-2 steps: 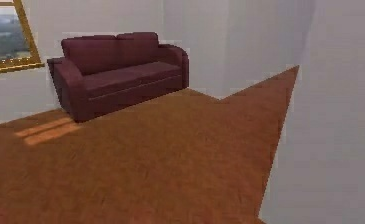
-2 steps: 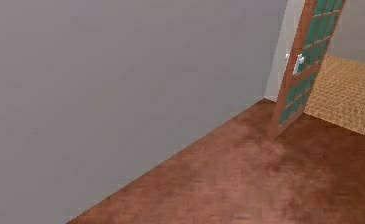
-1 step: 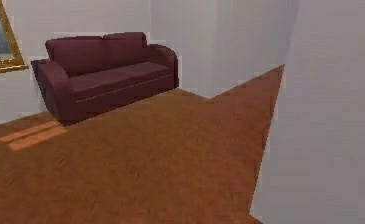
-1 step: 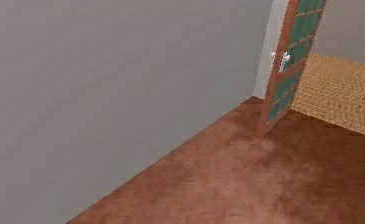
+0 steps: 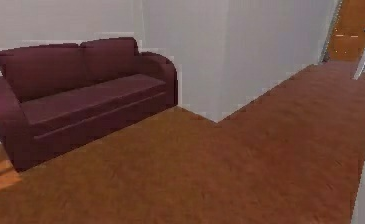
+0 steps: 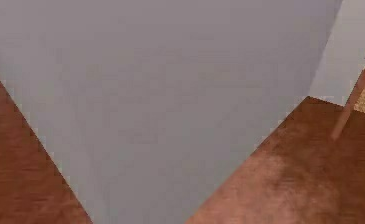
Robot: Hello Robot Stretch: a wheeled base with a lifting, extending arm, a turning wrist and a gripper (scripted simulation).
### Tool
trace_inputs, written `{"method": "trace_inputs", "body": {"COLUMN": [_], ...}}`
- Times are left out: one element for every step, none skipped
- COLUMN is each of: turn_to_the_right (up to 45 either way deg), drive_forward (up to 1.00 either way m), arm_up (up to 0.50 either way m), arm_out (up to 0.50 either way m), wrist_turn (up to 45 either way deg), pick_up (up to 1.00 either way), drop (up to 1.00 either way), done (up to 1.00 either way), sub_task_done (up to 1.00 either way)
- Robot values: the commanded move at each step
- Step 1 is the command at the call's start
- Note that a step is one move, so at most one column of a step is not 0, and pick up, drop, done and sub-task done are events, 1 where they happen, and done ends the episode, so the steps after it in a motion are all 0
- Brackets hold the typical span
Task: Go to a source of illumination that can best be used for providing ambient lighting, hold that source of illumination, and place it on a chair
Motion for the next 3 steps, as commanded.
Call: {"method": "trace_inputs", "body": {"turn_to_the_right": [0.0, 39.0, 0.0], "drive_forward": [0.5, 0.0, 1.0], "arm_up": [0.0, 0.0, 0.0], "arm_out": [0.0, 0.0, 0.0], "wrist_turn": [0.0, 0.0, 0.0], "pick_up": [0.0, 0.0, 0.0], "drop": [0.0, 0.0, 0.0], "done": [0.0, 0.0, 0.0], "sub_task_done": [0.0, 0.0, 0.0]}}
